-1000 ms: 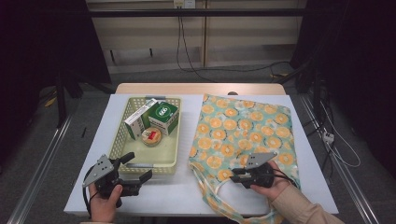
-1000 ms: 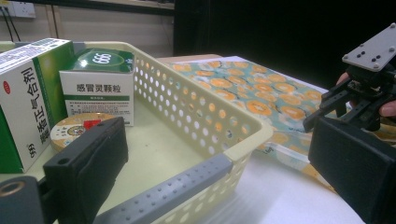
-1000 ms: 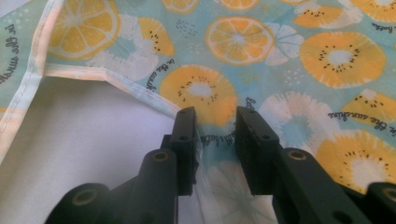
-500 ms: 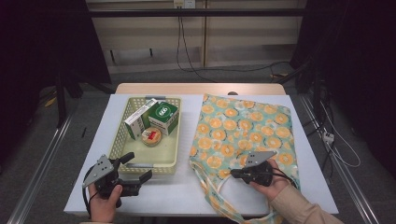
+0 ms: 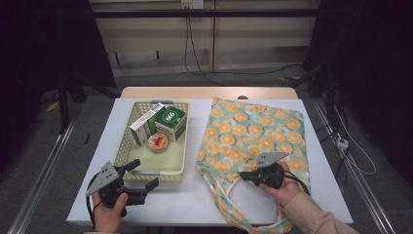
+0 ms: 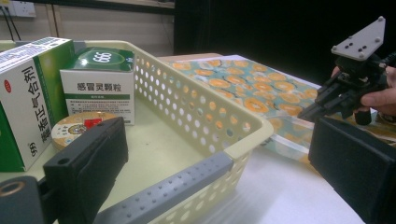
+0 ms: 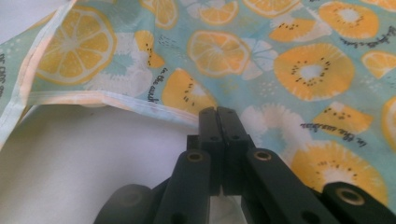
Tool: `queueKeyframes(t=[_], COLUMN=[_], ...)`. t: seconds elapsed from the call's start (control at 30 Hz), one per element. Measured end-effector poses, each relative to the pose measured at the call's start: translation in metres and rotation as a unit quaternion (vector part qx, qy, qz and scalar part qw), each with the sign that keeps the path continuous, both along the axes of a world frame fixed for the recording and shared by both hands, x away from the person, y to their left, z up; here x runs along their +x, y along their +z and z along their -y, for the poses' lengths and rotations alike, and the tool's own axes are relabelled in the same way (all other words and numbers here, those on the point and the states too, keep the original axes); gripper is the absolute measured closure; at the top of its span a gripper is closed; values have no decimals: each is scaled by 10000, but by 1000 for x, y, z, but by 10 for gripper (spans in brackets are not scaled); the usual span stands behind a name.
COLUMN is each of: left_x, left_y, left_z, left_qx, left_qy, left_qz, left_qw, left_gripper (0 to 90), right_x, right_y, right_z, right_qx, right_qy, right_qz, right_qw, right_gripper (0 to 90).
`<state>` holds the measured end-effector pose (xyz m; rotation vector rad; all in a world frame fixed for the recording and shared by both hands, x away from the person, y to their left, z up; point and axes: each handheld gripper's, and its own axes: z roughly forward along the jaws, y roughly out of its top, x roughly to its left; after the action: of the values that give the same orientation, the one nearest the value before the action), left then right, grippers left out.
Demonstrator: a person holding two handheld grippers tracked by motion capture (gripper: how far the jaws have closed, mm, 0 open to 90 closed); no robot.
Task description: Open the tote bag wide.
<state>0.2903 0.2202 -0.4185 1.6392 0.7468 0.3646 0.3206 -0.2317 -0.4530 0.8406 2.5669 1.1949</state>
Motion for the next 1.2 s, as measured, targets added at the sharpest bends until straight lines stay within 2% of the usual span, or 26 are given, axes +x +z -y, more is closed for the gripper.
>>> queueKeyframes(t=[0.07, 0.17, 0.4, 0.57, 0.8, 0.97, 1.07, 1.2], left_x=[0, 1, 0, 0, 1, 1, 1, 1], left_y=[0, 0, 0, 0, 0, -1, -1, -1], left_z=[0, 1, 0, 0, 0, -1, -1, 0], left_qx=[53, 18, 18, 1, -8, 27, 21, 38], left_qy=[-13, -8, 20, 27, 30, 31, 35, 7], left_qz=[13, 14, -4, -1, -18, -43, -41, -22], left_qw=[10000, 10000, 10000, 10000, 10000, 10000, 10000, 10000], left_gripper=[47, 47, 47, 47, 47, 47, 47, 47], right_x=[5, 14, 38, 55, 77, 80, 78, 78], right_y=[1, 0, 2, -2, 2, -3, -3, -1], right_z=[-1, -2, 8, 15, 20, 11, 1, -10], right_qx=[-42, -72, -95, -31, 61, 135, 118, 209], right_qy=[-41, -124, -428, -776, -1131, -1001, -837, -825], right_qz=[61, 91, 190, 171, 268, 60, 31, -9], right_qw=[10000, 9999, 9989, 9968, 9932, 9949, 9964, 9964], right_gripper=[900, 900, 900, 900, 900, 900, 900, 900])
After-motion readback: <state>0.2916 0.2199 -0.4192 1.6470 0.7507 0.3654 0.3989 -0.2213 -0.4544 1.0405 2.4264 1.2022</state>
